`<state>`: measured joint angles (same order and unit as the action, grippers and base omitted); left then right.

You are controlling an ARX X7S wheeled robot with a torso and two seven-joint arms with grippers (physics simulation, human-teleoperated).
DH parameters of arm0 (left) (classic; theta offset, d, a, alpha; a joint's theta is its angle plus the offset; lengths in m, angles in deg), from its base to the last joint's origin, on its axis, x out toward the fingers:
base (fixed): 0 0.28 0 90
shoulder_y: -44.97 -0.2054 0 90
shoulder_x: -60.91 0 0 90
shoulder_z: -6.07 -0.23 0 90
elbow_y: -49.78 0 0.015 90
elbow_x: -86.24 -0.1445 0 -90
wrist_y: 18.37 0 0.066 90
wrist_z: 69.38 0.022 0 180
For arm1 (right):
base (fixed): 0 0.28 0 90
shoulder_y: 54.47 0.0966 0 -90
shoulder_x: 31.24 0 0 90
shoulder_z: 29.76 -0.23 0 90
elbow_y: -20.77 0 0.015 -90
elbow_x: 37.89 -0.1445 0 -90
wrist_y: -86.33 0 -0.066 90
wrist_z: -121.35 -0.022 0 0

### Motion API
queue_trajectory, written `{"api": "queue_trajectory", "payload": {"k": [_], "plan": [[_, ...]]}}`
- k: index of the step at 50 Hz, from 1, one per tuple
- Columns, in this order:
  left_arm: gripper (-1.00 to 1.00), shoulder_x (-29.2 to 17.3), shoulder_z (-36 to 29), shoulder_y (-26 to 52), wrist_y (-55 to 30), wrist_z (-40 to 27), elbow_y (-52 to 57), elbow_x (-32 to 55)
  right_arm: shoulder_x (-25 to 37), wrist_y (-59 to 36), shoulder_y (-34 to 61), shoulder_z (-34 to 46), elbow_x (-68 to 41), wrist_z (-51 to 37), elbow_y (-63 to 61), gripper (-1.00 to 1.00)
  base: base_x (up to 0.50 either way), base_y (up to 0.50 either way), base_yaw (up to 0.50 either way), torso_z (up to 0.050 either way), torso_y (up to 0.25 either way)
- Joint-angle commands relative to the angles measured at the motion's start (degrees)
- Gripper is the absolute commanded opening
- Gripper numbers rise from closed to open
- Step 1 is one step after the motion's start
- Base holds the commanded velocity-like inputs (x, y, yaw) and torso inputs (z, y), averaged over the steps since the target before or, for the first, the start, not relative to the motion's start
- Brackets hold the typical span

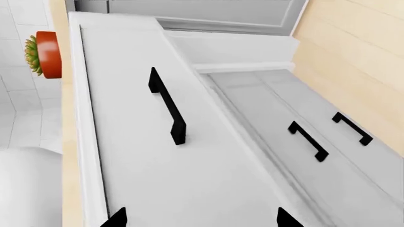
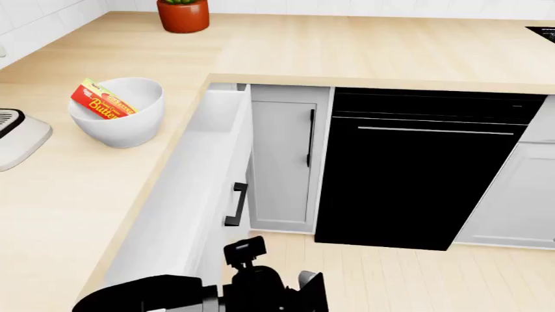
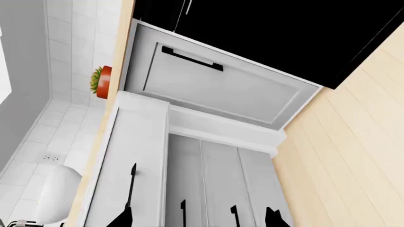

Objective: Place the bar in the bowl and close the drawer.

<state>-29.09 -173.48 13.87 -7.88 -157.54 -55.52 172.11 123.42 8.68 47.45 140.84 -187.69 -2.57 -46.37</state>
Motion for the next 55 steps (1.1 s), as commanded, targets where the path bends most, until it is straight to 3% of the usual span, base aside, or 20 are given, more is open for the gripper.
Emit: {"api": "queue_trajectory", "payload": {"k": [1,32,55], "plan": [[1.0,0.0,0.2,-1.1,-1.2,3.9,-3.3,-3.6,-0.1,0.3,-0.6,-0.2,0.1,0.3,-0.1,1.0,0.0,0.0,0.0,0.0,0.0],[1.0,0.0,1.5,-3.8,1.2,24.7,-10.4,-21.0,-2.2,-0.6,-1.5,-0.6,0.0,1.1,2.7,1.0,0.0,0.0,0.0,0.0,0.0],[1.0,0.0,2.0,-2.6,1.9,30.0,-18.4,-24.9,-2.3,-0.6,-1.7,-1.2,0.2,0.9,2.6,1.0,0.0,0.0,0.0,0.0,0.0]]}}
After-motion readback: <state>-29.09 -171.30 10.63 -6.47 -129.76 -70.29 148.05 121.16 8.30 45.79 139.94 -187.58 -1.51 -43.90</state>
